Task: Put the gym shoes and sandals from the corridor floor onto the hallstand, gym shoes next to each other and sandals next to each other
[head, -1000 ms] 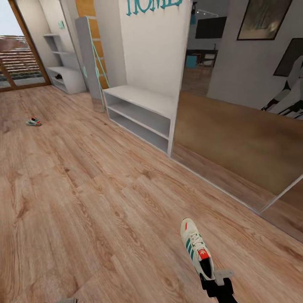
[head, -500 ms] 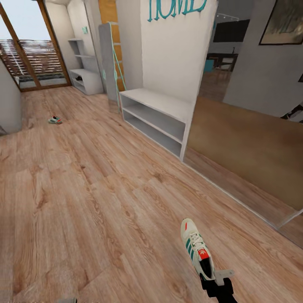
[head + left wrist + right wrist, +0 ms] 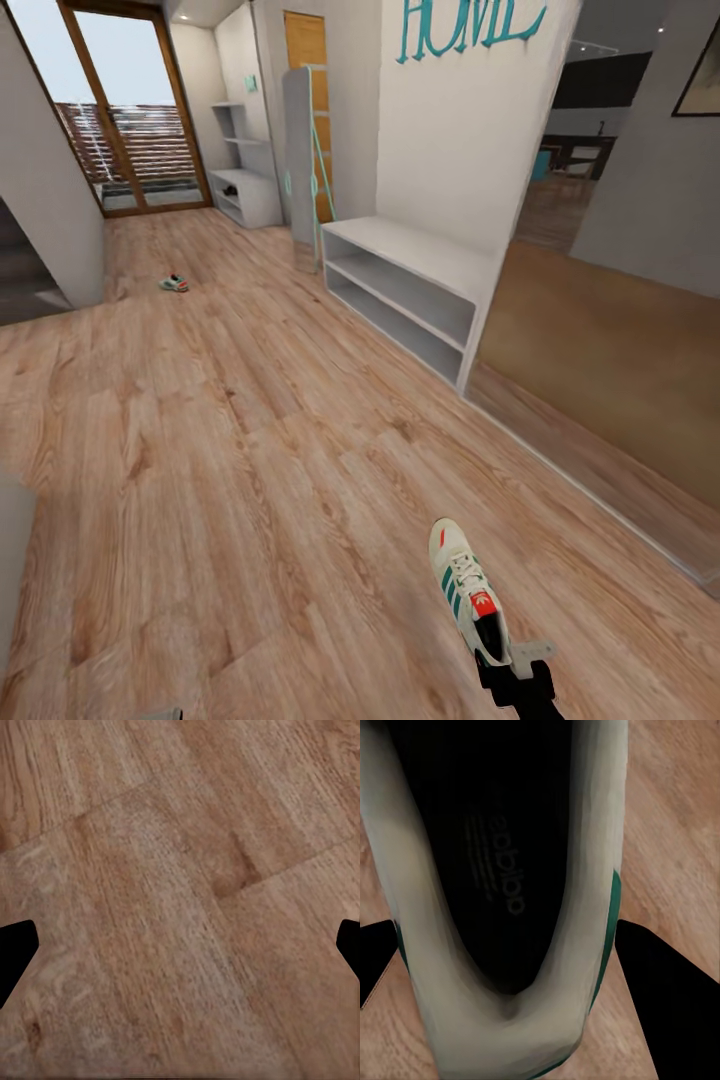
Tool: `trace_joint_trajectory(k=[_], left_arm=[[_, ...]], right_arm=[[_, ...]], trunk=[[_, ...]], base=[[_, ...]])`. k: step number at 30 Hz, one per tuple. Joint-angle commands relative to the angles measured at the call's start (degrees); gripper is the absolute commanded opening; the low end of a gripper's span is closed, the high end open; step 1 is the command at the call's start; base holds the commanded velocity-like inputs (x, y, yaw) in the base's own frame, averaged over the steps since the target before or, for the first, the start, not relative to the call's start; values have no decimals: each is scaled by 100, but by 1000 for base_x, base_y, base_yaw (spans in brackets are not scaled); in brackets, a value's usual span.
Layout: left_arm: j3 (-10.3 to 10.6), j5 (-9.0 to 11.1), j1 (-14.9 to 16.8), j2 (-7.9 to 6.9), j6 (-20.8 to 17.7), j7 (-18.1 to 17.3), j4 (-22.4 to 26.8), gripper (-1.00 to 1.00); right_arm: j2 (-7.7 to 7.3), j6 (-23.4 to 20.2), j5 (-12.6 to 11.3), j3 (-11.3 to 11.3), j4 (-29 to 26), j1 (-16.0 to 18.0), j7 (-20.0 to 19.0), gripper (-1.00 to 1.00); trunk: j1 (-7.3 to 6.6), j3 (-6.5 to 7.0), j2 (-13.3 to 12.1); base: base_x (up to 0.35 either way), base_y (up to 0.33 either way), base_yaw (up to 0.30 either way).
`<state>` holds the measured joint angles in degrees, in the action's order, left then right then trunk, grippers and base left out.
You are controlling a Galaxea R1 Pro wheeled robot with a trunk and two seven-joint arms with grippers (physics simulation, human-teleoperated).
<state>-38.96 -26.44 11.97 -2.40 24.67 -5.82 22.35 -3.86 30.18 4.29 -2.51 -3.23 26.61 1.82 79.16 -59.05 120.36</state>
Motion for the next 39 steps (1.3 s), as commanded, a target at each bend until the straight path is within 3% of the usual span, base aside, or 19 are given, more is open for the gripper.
trace_joint_trajectory(k=[1, 18, 39], left_arm=[[-49, -18, 7, 3, 20, -51, -3, 100], [-57, -4, 7, 3, 14, -43, -11, 100], [-72, 1, 6, 3, 15, -42, -12, 100]], right_arm=[[-2, 14, 27, -21, 4, 2, 20, -100], [-1, 14, 28, -21, 7, 2, 20, -100], [-2, 14, 28, -21, 7, 2, 20, -100]], trunk=[[-1, 3, 2], [-1, 119, 2], [-1, 271, 2]], base=[[0, 0, 191], [21, 0, 184], [312, 0, 169]])
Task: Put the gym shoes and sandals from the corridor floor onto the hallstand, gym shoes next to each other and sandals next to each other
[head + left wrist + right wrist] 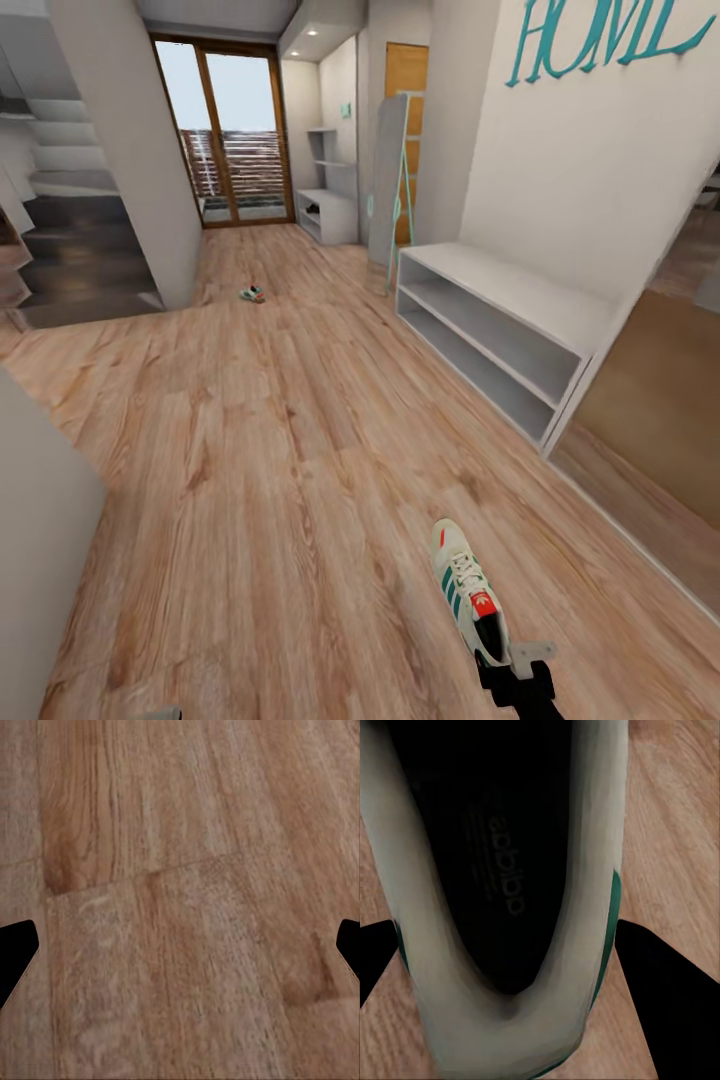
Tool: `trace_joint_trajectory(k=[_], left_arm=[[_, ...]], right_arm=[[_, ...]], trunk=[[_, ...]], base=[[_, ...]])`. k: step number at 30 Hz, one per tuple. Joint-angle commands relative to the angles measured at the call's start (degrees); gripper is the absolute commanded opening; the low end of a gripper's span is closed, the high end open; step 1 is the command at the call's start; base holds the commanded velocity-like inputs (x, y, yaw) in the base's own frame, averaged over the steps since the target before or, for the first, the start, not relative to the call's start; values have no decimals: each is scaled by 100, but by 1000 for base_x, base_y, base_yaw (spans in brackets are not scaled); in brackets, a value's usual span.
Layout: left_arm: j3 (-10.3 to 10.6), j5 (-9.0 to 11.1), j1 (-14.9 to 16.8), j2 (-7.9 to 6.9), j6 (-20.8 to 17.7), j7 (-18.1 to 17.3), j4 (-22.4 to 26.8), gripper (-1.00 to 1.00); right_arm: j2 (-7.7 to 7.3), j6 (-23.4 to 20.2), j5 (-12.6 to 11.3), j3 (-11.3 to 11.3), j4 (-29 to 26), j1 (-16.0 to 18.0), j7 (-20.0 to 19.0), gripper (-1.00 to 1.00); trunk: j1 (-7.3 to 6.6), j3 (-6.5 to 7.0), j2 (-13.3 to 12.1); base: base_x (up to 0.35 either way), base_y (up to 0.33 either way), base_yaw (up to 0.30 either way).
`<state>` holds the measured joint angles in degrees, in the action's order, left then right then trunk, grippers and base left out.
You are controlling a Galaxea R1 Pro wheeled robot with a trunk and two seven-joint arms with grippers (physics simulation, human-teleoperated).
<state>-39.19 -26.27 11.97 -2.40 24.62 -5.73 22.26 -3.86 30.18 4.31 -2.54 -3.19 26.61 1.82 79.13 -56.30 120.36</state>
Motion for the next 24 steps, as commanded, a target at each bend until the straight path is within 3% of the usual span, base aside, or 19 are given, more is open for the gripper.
trace_joint_trajectory(k=[1, 12, 24], left_arm=[[-51, -18, 7, 3, 22, -51, -3, 100], [-53, -19, 7, 3, 21, -51, -3, 100], [-53, -19, 8, 3, 24, -51, -3, 100]], right_arm=[[-2, 14, 26, -18, 3, 3, 20, -100], [-2, 14, 26, -18, 3, 3, 20, -100], [-2, 14, 26, -18, 3, 3, 20, -100]], trunk=[[3, 3, 1], [3, 84, 1], [3, 173, 1]], base=[[336, 0, 163], [337, -25, 163], [337, -127, 163]])
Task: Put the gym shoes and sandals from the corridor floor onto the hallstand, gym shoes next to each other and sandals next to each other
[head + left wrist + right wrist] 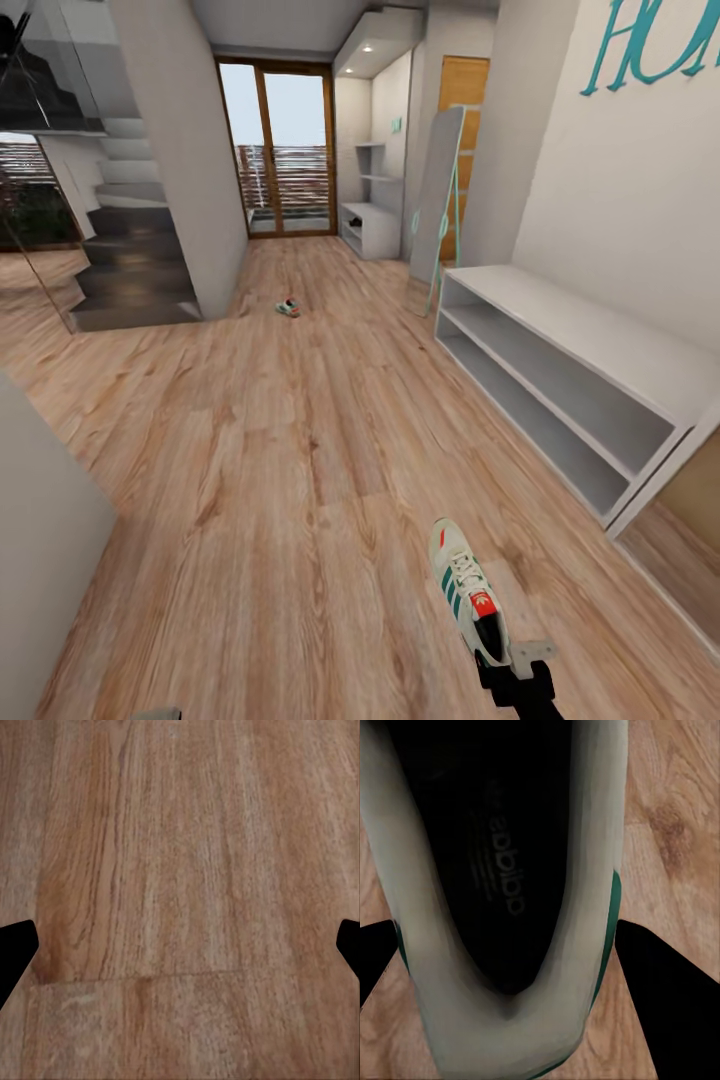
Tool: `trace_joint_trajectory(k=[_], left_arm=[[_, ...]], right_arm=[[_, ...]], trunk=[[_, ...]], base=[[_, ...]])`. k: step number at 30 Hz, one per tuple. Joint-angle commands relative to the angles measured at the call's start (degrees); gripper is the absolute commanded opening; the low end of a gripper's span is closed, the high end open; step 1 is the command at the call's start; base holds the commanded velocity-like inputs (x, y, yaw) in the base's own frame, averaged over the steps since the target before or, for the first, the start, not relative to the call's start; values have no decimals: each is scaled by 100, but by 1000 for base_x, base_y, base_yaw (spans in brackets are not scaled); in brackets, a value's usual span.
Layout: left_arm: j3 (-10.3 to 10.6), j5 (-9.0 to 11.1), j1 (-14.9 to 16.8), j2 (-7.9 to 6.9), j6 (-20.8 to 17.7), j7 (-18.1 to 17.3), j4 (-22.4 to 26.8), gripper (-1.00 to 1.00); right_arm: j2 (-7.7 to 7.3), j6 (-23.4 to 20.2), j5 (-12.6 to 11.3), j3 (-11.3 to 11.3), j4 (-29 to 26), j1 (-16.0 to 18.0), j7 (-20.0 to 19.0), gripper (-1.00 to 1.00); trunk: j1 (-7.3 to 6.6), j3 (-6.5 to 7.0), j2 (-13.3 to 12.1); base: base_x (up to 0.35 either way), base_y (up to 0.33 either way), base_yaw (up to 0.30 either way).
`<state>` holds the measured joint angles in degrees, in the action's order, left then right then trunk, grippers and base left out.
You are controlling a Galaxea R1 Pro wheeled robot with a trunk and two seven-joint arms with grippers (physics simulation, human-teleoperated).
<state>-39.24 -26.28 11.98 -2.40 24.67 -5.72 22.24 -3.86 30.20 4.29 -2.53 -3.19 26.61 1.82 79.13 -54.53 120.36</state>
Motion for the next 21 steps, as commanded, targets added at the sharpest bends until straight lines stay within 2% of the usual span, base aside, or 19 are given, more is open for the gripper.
trace_joint_trajectory(k=[1, 15, 21], left_arm=[[-49, -17, 6, 3, 19, -52, -1, 100], [-58, -12, 6, 3, 20, -52, -1, 100], [-58, -13, 6, 3, 20, -52, -1, 100]], right_arm=[[-2, 13, 28, -19, 2, 2, 20, -100], [-1, 13, 28, -19, 1, 2, 20, -100], [-8, 13, 34, -19, 2, 2, 20, -100]], trunk=[[3, 3, 2], [3, 105, 2], [3, 110, 2]], base=[[336, -142, 163], [336, -143, 161], [336, -134, 22]])
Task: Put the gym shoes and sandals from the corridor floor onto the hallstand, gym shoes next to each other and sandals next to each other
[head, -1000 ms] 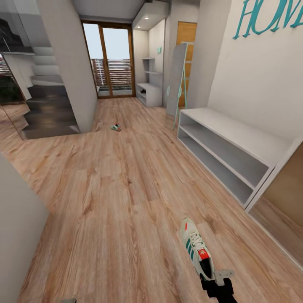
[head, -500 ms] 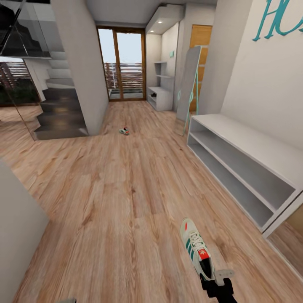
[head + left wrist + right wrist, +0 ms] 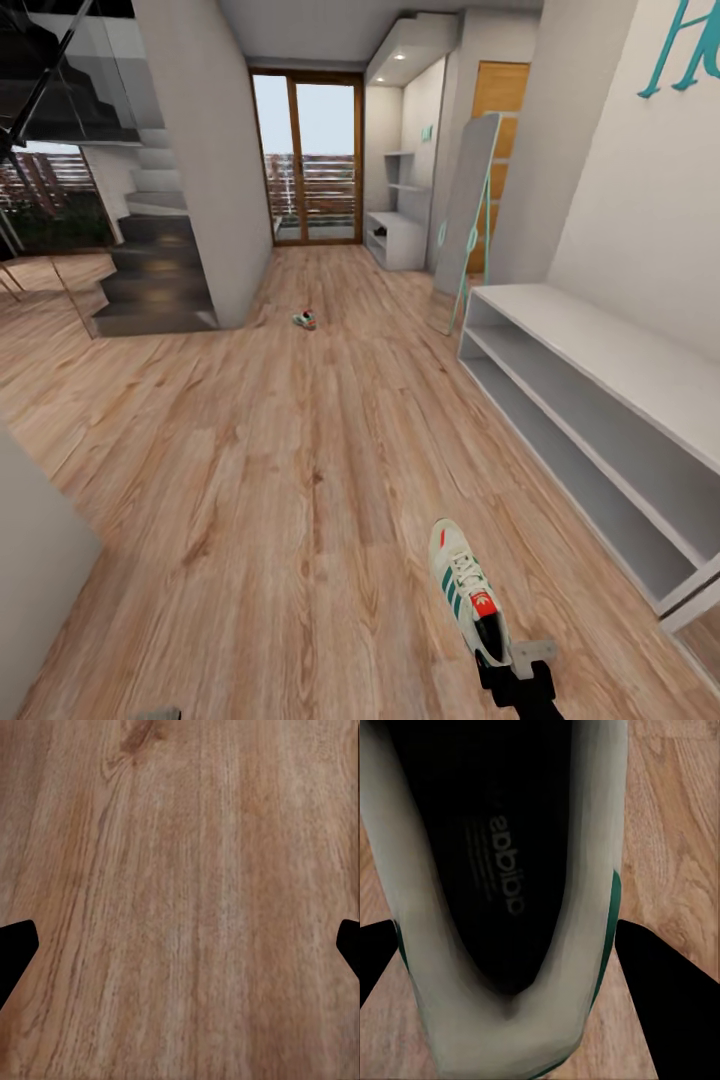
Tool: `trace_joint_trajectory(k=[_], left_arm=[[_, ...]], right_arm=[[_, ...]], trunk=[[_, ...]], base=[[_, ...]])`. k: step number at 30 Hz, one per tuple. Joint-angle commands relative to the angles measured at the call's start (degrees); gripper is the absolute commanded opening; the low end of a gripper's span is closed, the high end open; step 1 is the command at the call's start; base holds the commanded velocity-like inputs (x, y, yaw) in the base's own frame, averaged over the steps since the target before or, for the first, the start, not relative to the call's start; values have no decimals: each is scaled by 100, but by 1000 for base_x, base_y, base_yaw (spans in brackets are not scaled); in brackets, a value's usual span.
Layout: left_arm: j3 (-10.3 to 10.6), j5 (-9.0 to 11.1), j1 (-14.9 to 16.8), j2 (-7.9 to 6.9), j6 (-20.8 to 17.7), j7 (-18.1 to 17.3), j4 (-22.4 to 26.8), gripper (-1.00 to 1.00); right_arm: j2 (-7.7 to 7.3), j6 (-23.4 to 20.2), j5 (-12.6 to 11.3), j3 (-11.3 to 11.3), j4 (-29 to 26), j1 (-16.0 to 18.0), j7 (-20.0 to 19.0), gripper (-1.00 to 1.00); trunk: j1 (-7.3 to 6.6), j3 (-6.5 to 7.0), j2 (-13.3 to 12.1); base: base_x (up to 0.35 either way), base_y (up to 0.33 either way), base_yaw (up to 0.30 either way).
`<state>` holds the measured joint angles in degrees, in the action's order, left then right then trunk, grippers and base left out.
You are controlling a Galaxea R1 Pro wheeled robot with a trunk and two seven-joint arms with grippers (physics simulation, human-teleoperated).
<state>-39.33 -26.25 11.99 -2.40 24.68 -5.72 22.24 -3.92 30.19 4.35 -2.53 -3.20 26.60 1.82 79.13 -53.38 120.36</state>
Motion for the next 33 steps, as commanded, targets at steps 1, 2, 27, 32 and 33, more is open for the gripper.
trace_joint_trajectory(k=[1, 2, 27, 32, 33], left_arm=[[-49, -17, 5, 3, 19, -52, 0, 100], [-49, -16, 5, 3, 19, -52, 0, 100], [-66, -12, 5, 3, 19, -51, 0, 100], [-67, -12, 5, 3, 19, -51, 0, 100], [-67, -12, 5, 3, 19, -51, 0, 100]], right_arm=[[-2, 13, 30, -20, 3, 4, 20, -100], [-2, 13, 30, -20, 3, 4, 20, -100], [5, 13, 40, -21, 3, 4, 14, -100], [3, 13, 35, -20, 3, 4, 20, -100], [4, 13, 34, -20, 3, 4, 20, -100]], trunk=[[3, -5, 2], [3, -4, 2], [3, -4, 2], [3, -4, 2], [3, -4, 2]], base=[[336, -79, 4], [336, -63, 3], [337, -3, 0], [337, 0, 0], [337, 0, 0]])
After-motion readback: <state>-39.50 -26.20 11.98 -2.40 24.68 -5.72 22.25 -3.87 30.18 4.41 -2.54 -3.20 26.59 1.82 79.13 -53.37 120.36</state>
